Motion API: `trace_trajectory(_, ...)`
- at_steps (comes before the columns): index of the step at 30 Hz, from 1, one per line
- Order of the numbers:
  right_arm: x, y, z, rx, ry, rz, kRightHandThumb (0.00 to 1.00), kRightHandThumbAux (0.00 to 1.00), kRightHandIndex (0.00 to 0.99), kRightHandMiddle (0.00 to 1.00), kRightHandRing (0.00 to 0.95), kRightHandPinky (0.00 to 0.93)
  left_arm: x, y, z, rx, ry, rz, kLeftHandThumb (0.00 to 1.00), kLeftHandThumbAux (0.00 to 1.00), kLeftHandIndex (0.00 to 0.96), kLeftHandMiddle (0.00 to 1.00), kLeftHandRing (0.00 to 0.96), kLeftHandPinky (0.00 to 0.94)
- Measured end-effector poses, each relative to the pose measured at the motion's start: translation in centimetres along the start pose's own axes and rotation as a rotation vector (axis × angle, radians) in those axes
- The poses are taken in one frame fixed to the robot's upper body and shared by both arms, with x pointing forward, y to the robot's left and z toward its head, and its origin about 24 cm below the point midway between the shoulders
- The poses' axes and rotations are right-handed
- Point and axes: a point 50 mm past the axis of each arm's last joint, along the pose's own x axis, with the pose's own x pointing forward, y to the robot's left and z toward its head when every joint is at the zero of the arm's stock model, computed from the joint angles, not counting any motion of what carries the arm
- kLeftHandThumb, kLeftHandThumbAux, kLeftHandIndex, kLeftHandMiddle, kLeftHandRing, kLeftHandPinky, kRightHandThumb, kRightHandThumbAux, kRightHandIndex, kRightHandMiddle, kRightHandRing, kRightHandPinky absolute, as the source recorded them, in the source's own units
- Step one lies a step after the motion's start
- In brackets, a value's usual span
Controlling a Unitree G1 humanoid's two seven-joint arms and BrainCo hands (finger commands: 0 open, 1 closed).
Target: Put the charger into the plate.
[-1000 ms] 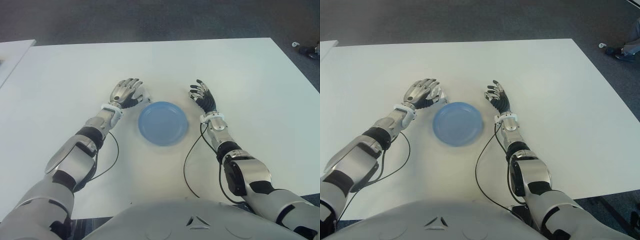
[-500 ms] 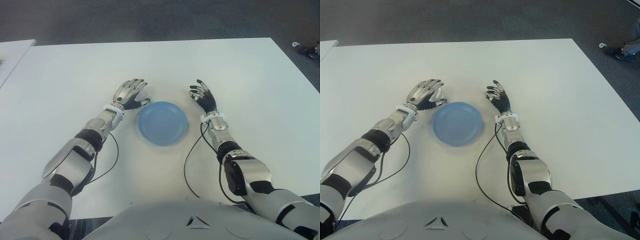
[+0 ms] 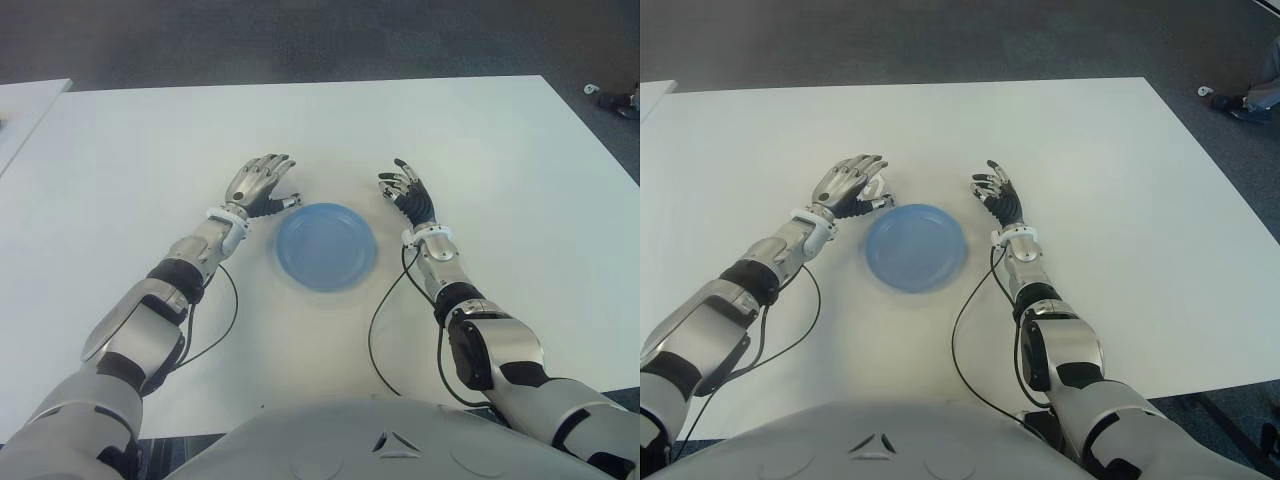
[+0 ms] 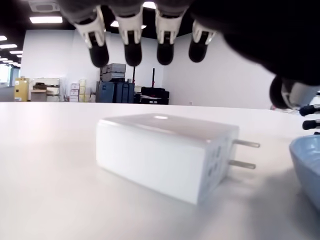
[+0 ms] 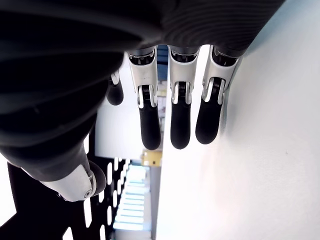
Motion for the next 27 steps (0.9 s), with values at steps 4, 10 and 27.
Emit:
trace_trajectory(4,0.0,0.0,0.0,0.002,0.0,0.002,0.0,0.677,0.054,0.335,0.312,0.274,0.1,0.2,0.0,-0.01,-0.005,0.006,0.198,0.169,0.0,0.0,0.0,0.0)
trace_trajectory(10,0.0,0.0,0.0,0.006,0.002,0.004,0.0,0.671,0.065,0.354,0.323,0.271,0.1,0.3,-0.1,-0.018,-0.001,0.002,0.217,0.147,0.0,0.0,0.0,0.0)
trace_trajectory(27,0.1,0.0,0.0,0.008,0.004,0.007,0.0,0.693,0.099,0.38,0.342,0.277,0.1,-0.3,-1.0,-0.005,0.05,-0.107,0.202,0.146,0.0,0.0,0.0,0.0)
